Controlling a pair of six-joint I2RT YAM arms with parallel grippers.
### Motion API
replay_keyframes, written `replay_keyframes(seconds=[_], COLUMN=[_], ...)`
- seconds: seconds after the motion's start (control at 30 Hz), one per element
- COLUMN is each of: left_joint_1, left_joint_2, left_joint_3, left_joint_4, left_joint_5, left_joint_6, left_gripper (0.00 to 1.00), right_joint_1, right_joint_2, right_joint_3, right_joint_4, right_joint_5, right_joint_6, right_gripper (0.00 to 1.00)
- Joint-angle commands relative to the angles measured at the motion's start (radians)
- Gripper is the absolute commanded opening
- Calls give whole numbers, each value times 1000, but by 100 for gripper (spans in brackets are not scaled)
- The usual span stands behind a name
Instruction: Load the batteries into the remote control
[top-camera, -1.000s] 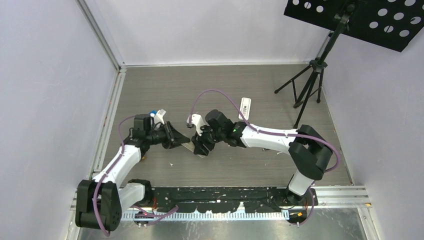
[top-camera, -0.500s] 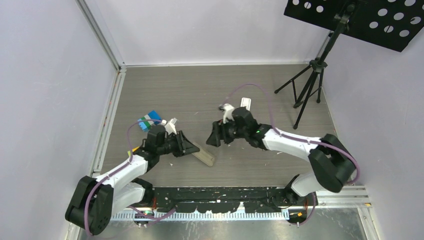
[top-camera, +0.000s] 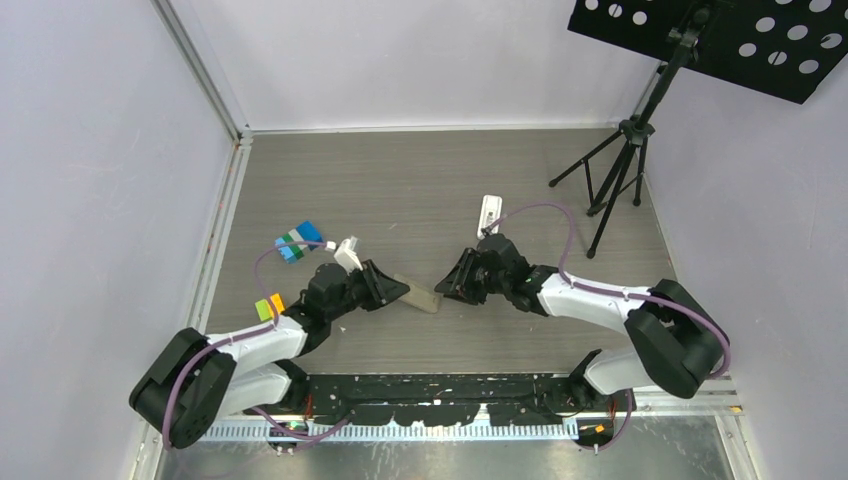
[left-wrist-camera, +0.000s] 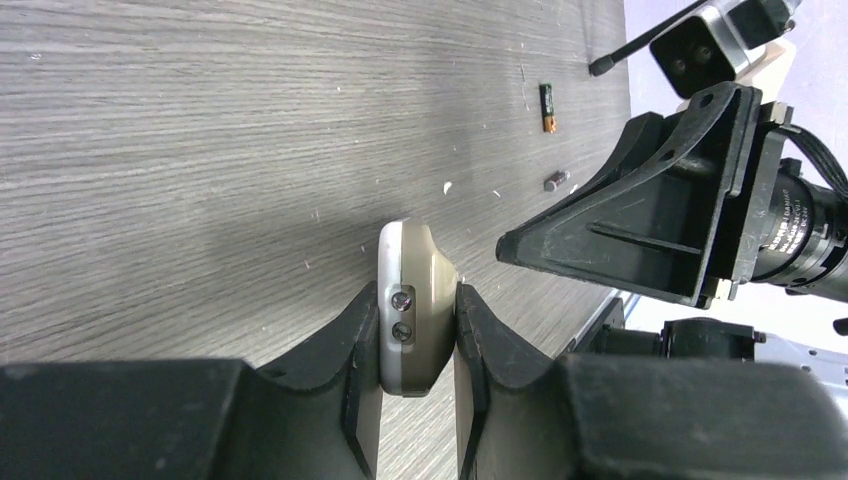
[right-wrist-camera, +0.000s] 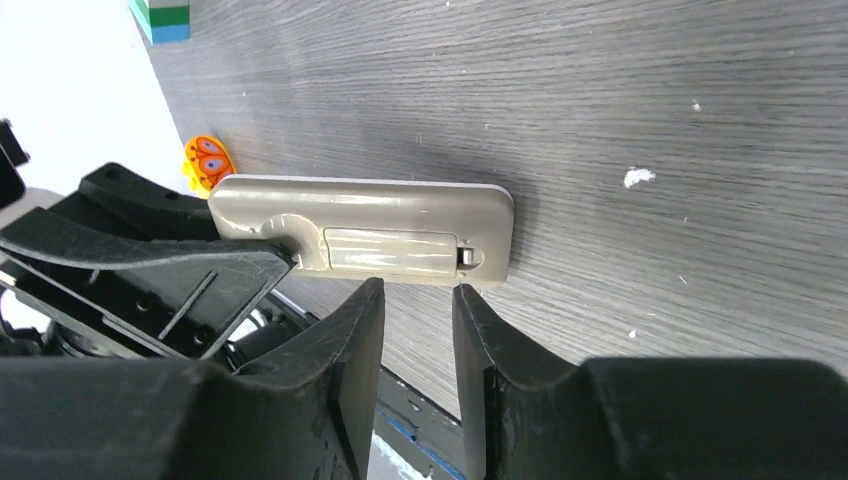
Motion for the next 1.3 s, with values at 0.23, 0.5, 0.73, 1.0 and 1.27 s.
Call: replay_keyframes(seconds=[0.23, 0.5, 0.73, 1.0, 1.27], left_joint_1=[-16, -15, -15, -16, -15], left_joint_2=[4, -29, 2, 12, 20], left_joint_3=[-17, 7, 12, 14, 14], left_joint_4=[-54, -193, -189, -181, -178], left_joint_5=[-116, -132, -119, -116, -100], left_joint_6=[-62, -92, -92, -92, -91], left_gripper=[0, 0, 0, 0, 0], right_joint_1=[10, 10, 10, 10, 10], right_joint_2=[78, 140, 178, 200, 230], right_joint_3=[-38, -29, -15, -2, 5], right_joint_4=[209, 260, 294, 266, 288], right_joint_5=[19, -8, -38, -44, -77], right_joint_6=[109, 117, 113, 102, 116], right_gripper=[42, 46, 40, 42, 39])
